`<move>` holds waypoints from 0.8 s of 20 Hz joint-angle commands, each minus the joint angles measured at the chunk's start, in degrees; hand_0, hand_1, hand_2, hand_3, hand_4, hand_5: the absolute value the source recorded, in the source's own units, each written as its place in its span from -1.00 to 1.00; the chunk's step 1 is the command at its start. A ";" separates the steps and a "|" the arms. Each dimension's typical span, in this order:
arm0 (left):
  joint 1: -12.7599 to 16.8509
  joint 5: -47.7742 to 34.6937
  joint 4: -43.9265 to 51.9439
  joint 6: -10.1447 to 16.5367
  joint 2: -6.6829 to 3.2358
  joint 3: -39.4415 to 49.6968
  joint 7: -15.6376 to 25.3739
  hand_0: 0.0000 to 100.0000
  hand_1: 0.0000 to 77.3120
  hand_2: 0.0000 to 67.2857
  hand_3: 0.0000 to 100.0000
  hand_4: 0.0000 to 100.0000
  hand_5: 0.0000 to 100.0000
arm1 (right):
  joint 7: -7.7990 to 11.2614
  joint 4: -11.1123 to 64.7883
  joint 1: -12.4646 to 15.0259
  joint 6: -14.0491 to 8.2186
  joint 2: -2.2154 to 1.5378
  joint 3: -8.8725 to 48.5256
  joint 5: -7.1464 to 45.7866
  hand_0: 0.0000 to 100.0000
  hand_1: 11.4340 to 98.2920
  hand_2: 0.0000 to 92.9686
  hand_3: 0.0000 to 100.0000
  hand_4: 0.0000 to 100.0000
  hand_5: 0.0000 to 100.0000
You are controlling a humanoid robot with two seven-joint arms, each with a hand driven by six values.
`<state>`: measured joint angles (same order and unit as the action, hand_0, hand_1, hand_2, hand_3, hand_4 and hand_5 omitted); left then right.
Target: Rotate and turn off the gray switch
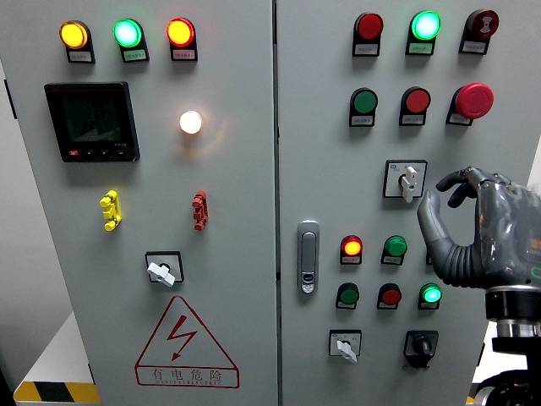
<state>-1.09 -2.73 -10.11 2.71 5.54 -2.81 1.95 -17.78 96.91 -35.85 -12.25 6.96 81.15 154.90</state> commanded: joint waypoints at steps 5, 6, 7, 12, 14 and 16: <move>0.04 0.01 0.00 0.01 0.00 0.00 -0.02 -1.00 -1.00 -0.70 -0.59 -0.76 -0.75 | 0.46 3.72 1.93 -0.14 0.08 0.41 0.32 0.20 -0.28 -0.40 -0.20 -0.43 0.10; 0.04 0.09 0.00 0.01 0.00 0.00 -0.02 -1.00 -1.00 -0.70 -0.59 -0.76 -0.75 | 0.55 4.07 2.01 -0.14 0.08 0.41 0.32 0.20 -0.28 -0.41 -0.22 -0.43 0.09; 0.04 0.01 0.00 0.01 0.00 0.00 -0.02 -1.00 -1.00 -0.70 -0.59 -0.76 -0.75 | 0.81 4.42 2.36 -0.14 -0.01 0.41 0.32 0.18 -0.27 -0.50 -0.29 -0.52 0.01; 0.04 0.01 0.00 0.01 0.00 0.00 -0.02 -1.00 -1.00 -0.70 -0.59 -0.76 -0.75 | 1.25 5.74 2.63 -0.14 -0.01 0.41 0.32 -0.02 -0.26 -0.67 -0.46 -0.68 -0.17; 0.04 0.01 0.00 0.01 0.00 0.00 -0.02 -1.00 -1.00 -0.70 -0.59 -0.76 -0.75 | 1.25 6.18 2.98 -0.14 -0.10 0.41 0.32 -0.29 -0.28 -0.70 -0.50 -0.71 -0.24; 0.04 0.01 0.00 0.01 0.00 0.00 -0.02 -1.00 -1.00 -0.70 -0.59 -0.76 -0.75 | 1.34 6.53 2.98 -0.14 -0.10 0.41 0.32 -0.76 -0.24 -0.72 -0.52 -0.74 -0.27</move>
<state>-1.07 -2.71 -10.11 2.76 5.52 -2.81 1.95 -16.52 103.08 -32.94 -12.40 6.88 81.56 155.22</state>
